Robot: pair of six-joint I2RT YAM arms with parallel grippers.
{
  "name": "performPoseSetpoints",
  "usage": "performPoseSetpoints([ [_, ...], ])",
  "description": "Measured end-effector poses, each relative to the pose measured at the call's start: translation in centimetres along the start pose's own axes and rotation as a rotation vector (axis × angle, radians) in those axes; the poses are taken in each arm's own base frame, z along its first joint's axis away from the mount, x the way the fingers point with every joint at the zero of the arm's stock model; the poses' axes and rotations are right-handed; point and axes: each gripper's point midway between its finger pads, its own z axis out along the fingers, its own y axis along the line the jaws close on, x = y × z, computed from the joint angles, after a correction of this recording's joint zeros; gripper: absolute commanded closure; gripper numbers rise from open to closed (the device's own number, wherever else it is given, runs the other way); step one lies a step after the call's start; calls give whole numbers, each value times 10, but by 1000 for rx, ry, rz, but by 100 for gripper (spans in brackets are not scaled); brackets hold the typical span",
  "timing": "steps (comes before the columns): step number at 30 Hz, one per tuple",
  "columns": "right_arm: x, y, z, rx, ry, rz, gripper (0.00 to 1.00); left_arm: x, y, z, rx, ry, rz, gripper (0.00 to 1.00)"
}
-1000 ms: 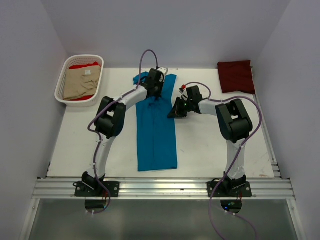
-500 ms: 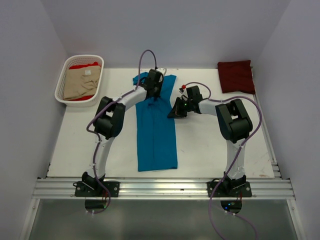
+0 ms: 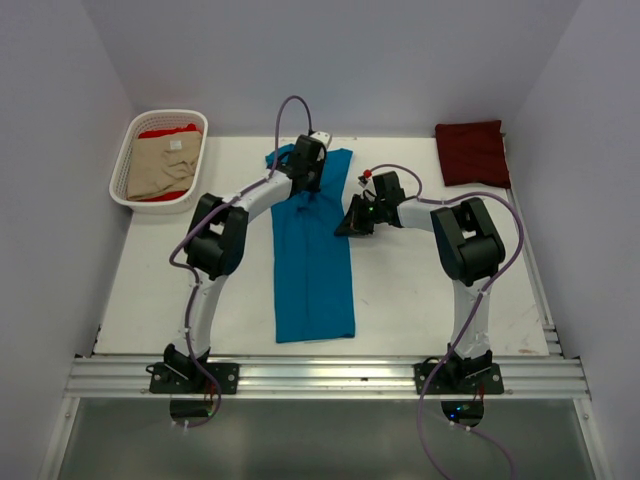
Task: Fold and stack the t-shirts
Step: Fold the tshirt
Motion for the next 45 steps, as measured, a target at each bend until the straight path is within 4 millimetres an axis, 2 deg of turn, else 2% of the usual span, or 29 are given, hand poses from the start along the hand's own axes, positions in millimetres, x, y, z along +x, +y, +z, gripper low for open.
performPoseSetpoints([
  [6,0,0,0,0,0,0,100,0,0,0,2,0,-3,100],
  [15,0,0,0,0,-1,-1,100,4,10,3,-1,3,-19,100],
  [20,0,0,0,0,-1,-1,100,30,21,2,-41,45,-39,100],
  [23,0,0,0,0,-1,-1,100,39,28,-10,-73,51,-59,100],
  [26,0,0,0,-1,0,-1,100,35,35,-32,-104,19,-90,100],
  [29,0,0,0,-1,-1,-1,100,21,39,-50,-121,-32,-122,100],
  [33,0,0,0,-1,-1,-1,100,8,42,-61,-134,-91,-164,100],
  [45,0,0,0,-2,0,-1,100,49,47,-57,-184,-22,-268,100],
])
